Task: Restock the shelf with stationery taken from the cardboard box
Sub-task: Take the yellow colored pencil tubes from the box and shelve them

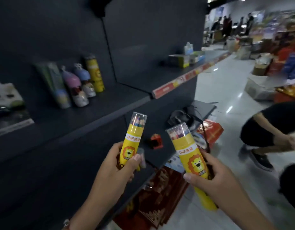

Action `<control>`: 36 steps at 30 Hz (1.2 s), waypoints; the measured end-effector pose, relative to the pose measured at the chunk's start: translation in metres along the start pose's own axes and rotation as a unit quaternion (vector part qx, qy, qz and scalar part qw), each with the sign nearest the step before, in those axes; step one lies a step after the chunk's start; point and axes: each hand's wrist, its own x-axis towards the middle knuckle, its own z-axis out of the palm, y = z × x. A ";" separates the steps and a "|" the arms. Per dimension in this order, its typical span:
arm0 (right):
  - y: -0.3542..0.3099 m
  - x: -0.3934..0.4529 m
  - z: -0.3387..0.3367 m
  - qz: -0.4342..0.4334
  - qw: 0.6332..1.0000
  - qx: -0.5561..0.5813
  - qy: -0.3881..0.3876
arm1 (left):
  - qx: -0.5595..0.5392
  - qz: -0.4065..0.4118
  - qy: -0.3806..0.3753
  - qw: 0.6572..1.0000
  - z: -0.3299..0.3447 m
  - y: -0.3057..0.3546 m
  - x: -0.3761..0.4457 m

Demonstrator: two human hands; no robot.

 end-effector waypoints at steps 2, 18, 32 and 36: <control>-0.017 0.034 0.025 -0.009 0.999 0.013 -0.034 | -0.014 -0.004 0.047 0.999 -0.029 -0.002 0.023; -0.136 0.304 0.172 -0.140 0.964 0.133 -0.180 | -0.085 -0.020 0.247 0.965 -0.121 -0.014 0.173; -0.137 0.441 0.268 -0.212 0.950 0.047 -0.223 | -0.165 -0.044 0.270 0.947 -0.109 -0.024 0.234; -0.135 0.449 0.273 -0.231 0.945 0.047 -0.227 | -0.171 -0.026 0.267 0.948 -0.110 -0.028 0.233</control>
